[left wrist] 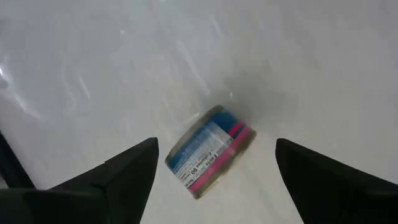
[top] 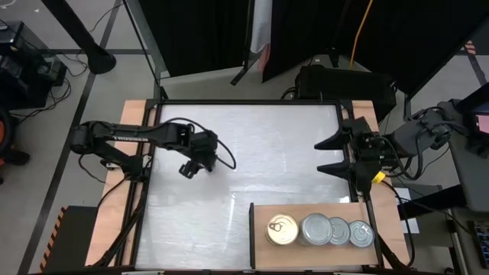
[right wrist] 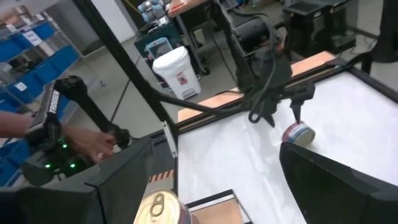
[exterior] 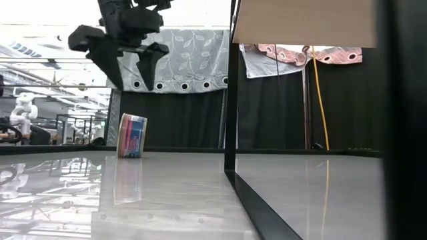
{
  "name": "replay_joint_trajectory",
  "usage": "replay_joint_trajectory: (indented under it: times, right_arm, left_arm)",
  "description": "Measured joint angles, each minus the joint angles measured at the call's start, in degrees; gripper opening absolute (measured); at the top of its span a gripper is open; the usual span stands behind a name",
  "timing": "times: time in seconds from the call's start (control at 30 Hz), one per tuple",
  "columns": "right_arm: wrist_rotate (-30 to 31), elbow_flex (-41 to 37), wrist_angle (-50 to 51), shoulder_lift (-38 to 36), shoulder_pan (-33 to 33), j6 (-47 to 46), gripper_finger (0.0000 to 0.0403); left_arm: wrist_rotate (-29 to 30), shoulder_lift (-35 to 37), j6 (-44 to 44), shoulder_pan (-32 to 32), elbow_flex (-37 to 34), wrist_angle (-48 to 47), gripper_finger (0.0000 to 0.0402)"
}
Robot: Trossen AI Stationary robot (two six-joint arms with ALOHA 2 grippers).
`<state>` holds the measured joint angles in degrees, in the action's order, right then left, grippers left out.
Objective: Stack canned seafood by type on shelf
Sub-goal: Stack the blue-pink tuna can on top of the other blue-pink tuna can on the shelf
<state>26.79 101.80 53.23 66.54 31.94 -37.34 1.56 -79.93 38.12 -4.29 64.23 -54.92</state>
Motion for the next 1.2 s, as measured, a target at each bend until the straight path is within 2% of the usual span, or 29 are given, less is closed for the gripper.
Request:
replay_joint_trajectory:
  times: [0.4,0.53,0.73,0.87,1.03,1.07,1.2]
  right_arm:
    - [0.13,0.00,1.18,1.18,-0.94,2.90,0.0340]
    - [0.14,0.00,1.14,1.26,-1.18,2.42,0.0340]
    - [0.04,0.00,1.05,1.60,-1.16,1.72,0.0340]
    - [-0.09,0.00,1.07,1.62,-1.16,0.59,0.0340]
    - [-0.09,0.00,1.07,1.62,-1.16,0.51,0.0340]
    - [-0.10,0.00,1.05,1.62,-1.16,0.51,0.0340]
    - [-3.20,0.00,-4.13,1.55,-1.16,1.70,0.0340]
  left_arm:
    - [0.44,-6.86,23.11,-2.14,-0.11,-1.15,0.0326]
    - [0.67,-10.05,28.28,-3.54,-0.15,-0.39,0.0326]
    - [0.61,-14.45,31.43,-5.61,-0.15,0.86,0.0326]
    - [1.30,-16.85,31.44,-5.93,-0.15,0.35,0.0302]
    - [2.81,-17.22,30.29,-5.16,0.14,0.09,0.0207]
    - [3.81,-16.95,28.10,-4.60,0.43,-0.13,0.0187]
    - [9.43,-14.99,10.54,-1.61,6.27,-2.04,0.0188]
